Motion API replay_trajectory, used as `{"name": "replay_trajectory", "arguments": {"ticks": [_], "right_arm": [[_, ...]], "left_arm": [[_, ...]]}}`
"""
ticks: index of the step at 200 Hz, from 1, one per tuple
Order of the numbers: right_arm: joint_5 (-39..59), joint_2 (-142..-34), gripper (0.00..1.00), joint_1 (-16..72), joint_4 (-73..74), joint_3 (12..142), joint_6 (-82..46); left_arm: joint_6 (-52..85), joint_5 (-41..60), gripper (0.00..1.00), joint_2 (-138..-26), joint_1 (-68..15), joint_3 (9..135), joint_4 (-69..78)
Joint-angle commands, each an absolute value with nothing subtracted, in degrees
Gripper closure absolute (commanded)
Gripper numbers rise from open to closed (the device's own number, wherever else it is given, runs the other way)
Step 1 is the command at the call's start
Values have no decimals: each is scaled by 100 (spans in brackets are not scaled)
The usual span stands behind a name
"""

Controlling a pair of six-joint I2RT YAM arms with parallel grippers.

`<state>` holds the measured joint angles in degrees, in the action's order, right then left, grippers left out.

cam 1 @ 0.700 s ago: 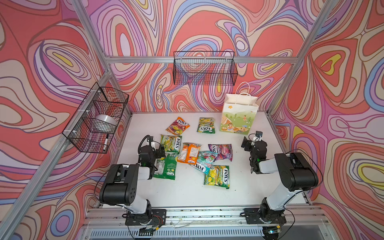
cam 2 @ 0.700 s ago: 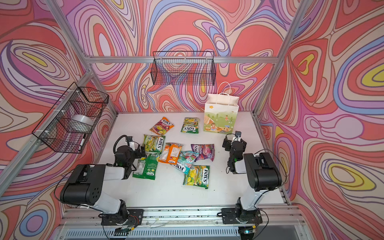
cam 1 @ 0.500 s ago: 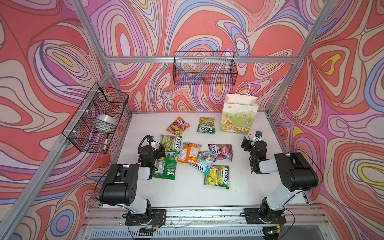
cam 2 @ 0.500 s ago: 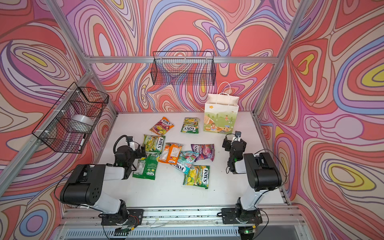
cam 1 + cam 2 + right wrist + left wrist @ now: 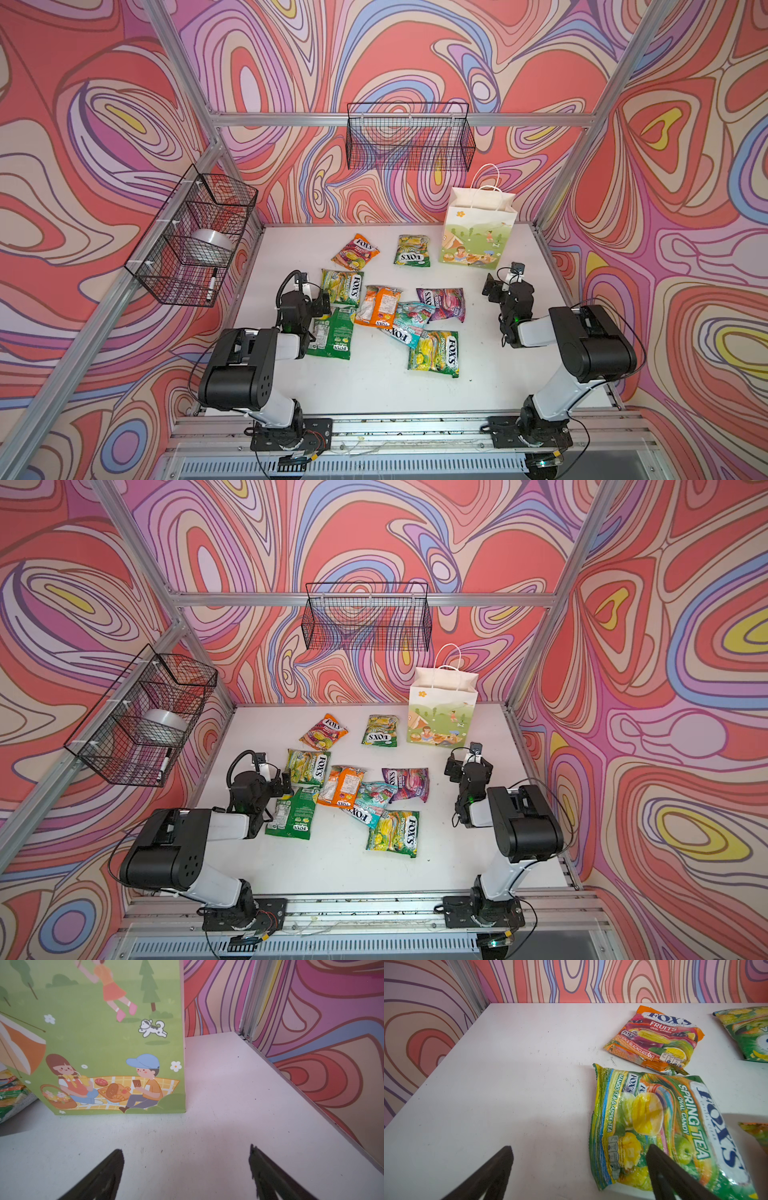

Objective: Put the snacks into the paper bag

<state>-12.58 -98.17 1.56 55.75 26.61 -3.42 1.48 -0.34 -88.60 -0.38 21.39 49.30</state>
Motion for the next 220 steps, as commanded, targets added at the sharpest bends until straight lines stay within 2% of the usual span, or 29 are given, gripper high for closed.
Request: {"name": "replay_trajectory", "arguments": {"ticks": [1, 112, 131, 146, 160, 169, 181, 190, 199, 220], "right_arm": [[-1245, -9870, 1, 141, 5590, 2646, -293], [-1213, -9861, 2, 141, 5644, 2619, -291], [-1221, -9865, 2, 148, 5635, 2619, -299], [-1213, -9864, 1, 141, 5633, 2628, -299], [-1217, -9855, 2, 141, 5650, 2612, -306], [-1649, -9685, 2, 151, 5576, 2596, -426], [-1650, -9374, 2, 171, 5738, 2397, -345], [-2280, -8878, 2, 361, 4969, 2554, -361], [-2490, -8449, 2, 389, 3872, 2946, -528], [-2960, -7715, 1, 384, 1584, 4006, -1740]], "left_arm": [[44, 0, 0, -8833, -35, 2215, 4975], [28, -4, 0, -8822, -35, 2180, 5023], [463, -1046, 0, -8771, -35, 1946, 5416], [445, -1071, 0, -8818, -35, 1760, 5859], [448, -1180, 0, -8611, -55, 1905, 5396], [458, -1151, 0, -8321, -93, 1819, 5158], [246, -2116, 0, -7988, -476, 1573, 5563], [159, -2434, 0, -7538, -667, 1467, 5363], [341, -2573, 0, -6816, -780, 1428, 4798], [1991, -2825, 0, -5035, -845, 1831, 2187]]}}
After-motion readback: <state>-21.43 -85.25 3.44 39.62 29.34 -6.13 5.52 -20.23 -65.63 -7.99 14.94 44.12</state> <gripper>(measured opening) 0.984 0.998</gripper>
